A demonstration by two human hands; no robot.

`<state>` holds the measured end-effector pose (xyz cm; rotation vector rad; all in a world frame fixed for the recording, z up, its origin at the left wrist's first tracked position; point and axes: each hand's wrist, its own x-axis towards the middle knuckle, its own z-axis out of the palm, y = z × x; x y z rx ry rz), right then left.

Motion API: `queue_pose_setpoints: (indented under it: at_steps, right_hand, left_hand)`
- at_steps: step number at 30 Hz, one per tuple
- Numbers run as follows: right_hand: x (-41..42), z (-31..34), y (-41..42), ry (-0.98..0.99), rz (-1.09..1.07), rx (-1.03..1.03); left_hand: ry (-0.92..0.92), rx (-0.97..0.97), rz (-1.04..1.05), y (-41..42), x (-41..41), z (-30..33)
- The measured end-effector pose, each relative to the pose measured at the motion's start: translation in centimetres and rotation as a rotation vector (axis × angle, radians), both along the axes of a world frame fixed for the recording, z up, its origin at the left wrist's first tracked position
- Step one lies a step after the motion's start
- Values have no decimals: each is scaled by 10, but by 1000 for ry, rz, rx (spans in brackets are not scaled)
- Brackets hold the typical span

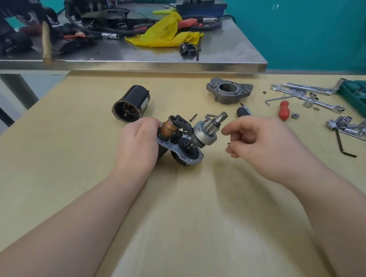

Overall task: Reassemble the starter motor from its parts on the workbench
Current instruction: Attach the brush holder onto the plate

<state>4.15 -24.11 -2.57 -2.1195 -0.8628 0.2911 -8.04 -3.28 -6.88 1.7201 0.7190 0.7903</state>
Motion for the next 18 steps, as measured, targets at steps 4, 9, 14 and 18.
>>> queue_pose_setpoints:
  at_steps: [4, 9, 14, 18]
  right_hand:
    - [-15, 3, 2, 31, 4, 363]
    - [-50, -16, 23, -335, 95, 452]
    - [-60, -32, 43, -514, 154, 410]
    - [-56, -36, 54, -550, 67, 408]
  left_hand:
    - [-1, 10, 7, -1, 1, -1]
    - [-6, -63, 36, -7, 6, -4]
    - [17, -107, -9, -13, 11, -5]
    - [6, -159, -45, -16, 15, -4]
